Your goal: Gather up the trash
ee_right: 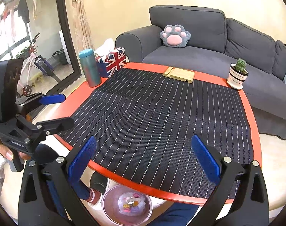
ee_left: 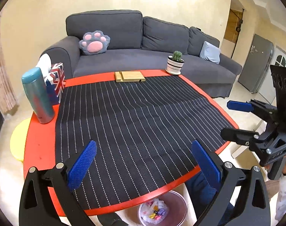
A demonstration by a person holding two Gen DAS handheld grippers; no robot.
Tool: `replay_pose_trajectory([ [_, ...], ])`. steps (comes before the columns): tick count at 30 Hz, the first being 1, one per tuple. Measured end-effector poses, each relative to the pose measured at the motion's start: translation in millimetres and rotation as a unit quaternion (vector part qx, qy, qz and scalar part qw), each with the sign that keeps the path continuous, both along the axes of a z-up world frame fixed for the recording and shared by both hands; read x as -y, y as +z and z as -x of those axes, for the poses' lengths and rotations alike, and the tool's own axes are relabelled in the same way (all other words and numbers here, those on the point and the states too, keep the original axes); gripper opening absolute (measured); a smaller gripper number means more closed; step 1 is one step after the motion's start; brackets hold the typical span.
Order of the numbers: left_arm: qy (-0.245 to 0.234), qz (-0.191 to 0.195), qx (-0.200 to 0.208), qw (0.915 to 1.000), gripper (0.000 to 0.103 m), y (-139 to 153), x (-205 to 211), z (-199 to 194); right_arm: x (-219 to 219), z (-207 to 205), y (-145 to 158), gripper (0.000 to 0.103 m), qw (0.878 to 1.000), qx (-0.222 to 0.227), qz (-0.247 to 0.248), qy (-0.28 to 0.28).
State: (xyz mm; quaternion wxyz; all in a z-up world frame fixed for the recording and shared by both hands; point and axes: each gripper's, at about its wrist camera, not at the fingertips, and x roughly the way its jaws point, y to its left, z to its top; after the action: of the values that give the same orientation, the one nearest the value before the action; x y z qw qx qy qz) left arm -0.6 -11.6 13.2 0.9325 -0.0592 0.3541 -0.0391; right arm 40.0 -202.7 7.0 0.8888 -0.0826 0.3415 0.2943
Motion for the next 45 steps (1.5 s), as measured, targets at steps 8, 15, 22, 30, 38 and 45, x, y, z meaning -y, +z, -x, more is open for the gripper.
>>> replay_pose_trajectory([
  [8,-0.004,-0.002,0.000,1.0000,0.097,1.1,0.8,-1.3,-0.3,-0.8,-0.9,0.099,1.000,-0.002,0.001,0.000],
  [15,-0.005,-0.003,-0.002,1.0000,0.097,0.7,0.6,-2.2,-0.2,-1.1,-0.3,0.099,1.000,-0.002,0.002,0.000],
  [22,-0.006,-0.003,-0.004,1.0000,0.097,-1.1,0.4,-2.2,-1.0,-1.4,-1.1,0.099,1.000,-0.003,0.003,0.000],
  [30,-0.009,-0.002,-0.005,0.9999,0.097,-2.6,2.0,-2.9,-1.9,-2.7,-3.2,0.099,1.000,-0.007,0.004,0.001],
  [38,-0.009,0.002,-0.006,0.9999,0.097,-2.4,1.7,-3.3,-0.1,-3.2,-2.9,0.099,1.000,-0.007,0.003,0.000],
  [45,-0.011,0.006,-0.007,0.9999,0.097,-1.9,1.2,-4.4,0.0,-3.3,-3.4,0.099,1.000,-0.007,0.004,0.000],
])
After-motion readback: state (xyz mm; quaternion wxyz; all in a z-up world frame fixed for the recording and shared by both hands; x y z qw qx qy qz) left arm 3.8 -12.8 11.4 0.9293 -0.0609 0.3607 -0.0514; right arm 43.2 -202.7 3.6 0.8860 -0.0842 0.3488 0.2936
